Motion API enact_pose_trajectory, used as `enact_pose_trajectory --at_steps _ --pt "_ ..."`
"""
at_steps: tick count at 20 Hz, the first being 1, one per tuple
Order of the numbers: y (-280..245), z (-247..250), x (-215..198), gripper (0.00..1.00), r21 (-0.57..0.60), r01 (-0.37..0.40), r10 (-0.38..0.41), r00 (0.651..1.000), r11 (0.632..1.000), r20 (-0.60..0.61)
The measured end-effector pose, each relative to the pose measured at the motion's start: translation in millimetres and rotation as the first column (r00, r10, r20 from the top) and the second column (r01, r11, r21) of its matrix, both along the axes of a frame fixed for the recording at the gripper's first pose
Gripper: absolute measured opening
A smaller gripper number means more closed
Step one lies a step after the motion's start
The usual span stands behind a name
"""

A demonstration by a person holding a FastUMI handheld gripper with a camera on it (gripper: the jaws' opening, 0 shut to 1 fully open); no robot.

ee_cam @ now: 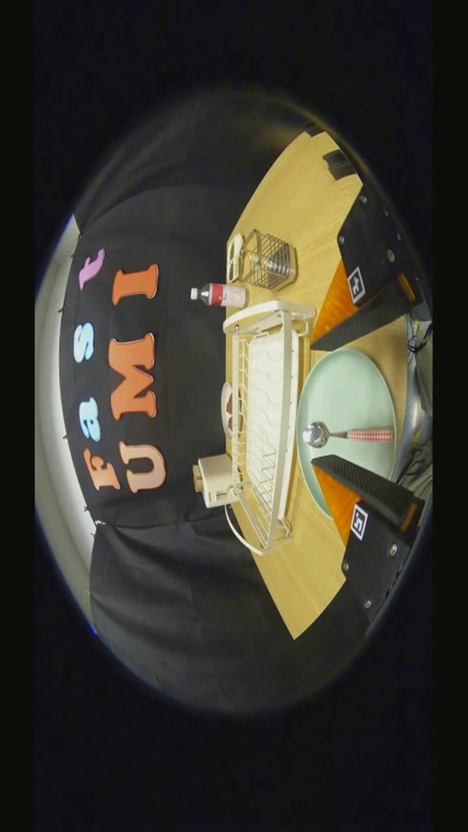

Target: Take the plate from the dish rack, then take the spoon from the basket and place it into the plate.

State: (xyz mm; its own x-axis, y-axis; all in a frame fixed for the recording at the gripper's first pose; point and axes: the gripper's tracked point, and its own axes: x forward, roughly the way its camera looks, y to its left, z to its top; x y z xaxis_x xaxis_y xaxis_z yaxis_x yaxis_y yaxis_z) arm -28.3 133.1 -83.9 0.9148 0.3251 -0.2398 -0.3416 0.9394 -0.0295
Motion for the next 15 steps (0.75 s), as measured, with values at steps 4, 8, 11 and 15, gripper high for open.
enact_pose_trajectory --at_steps 4,8,11,15 --pt "-38 22 11 0.98 -0.034 0.071 -0.07 0.997 0.997 0.035" --pt "-81 47 23 0.98 -0.055 0.146 -0.141 0.987 0.988 0.074" --pt "-114 63 27 0.98 -0.024 0.214 -0.211 0.974 0.977 0.086" --pt "-152 72 30 0.98 0.037 0.317 -0.319 0.942 0.948 0.106"
